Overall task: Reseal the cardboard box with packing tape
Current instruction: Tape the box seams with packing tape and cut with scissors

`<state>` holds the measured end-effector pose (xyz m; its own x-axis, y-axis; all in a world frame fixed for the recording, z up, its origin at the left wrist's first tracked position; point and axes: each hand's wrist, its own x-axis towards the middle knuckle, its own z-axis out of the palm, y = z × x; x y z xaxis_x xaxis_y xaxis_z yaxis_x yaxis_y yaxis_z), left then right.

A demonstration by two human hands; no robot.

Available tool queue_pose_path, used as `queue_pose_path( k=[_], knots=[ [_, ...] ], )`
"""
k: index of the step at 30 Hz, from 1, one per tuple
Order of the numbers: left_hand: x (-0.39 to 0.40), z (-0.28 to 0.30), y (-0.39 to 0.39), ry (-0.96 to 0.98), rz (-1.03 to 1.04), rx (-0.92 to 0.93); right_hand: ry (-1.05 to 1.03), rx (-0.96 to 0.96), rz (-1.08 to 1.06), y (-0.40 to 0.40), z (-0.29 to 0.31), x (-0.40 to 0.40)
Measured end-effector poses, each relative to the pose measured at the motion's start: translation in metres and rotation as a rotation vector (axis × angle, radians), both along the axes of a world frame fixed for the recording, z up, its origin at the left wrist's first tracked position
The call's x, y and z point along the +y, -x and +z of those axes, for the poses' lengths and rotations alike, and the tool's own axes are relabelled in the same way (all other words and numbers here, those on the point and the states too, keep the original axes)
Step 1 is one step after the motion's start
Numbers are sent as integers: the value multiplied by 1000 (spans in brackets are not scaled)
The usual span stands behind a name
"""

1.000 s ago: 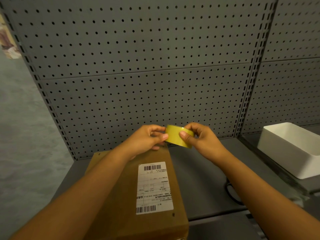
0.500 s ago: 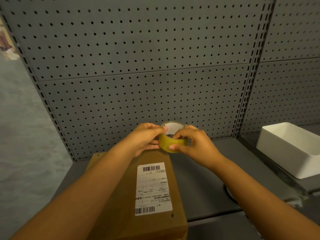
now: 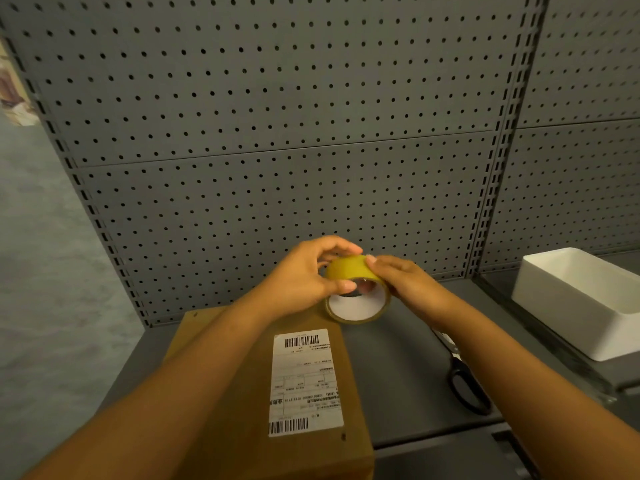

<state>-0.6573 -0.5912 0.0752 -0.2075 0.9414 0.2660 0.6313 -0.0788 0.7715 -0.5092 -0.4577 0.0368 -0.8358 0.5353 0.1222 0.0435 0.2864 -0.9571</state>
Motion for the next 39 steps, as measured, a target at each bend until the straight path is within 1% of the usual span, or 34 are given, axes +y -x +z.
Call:
queue_pose_path(
  k=[2, 4, 7, 10, 14, 15, 22, 29, 31, 34, 39],
  knots=[
    [0, -2, 0, 24, -4, 99, 27, 33, 28, -3, -2, 3],
    [-1, -3, 2, 65, 3, 120, 23, 63, 29, -6, -2, 3],
    [-1, -6, 8, 150, 58, 23, 15, 109, 16, -7, 0, 1],
    [-2, -11, 12, 203, 190, -57, -34, 119, 8, -8, -1, 0],
    [-2, -13, 13, 271, 232, -320, -83, 112, 0, -7, -6, -1],
    [-2, -13, 13, 267, 236, -355, -93, 113, -10, -6, -7, -2],
    [-4, -10, 16, 187, 290, -442, -128, 134, -65, -3, -9, -4],
    [-4, -8, 15, 171, 296, -527, -169, 137, -99, -3, -10, -4],
    [-3, -8, 15, 164, 304, -542, -178, 138, -105, -2, -11, -4],
    [-1, -8, 15, 153, 335, -517, -187, 141, -102, -2, -10, -5],
    [1, -8, 12, 218, 241, -447, -239, 125, -119, 2, -10, -8]
  ],
)
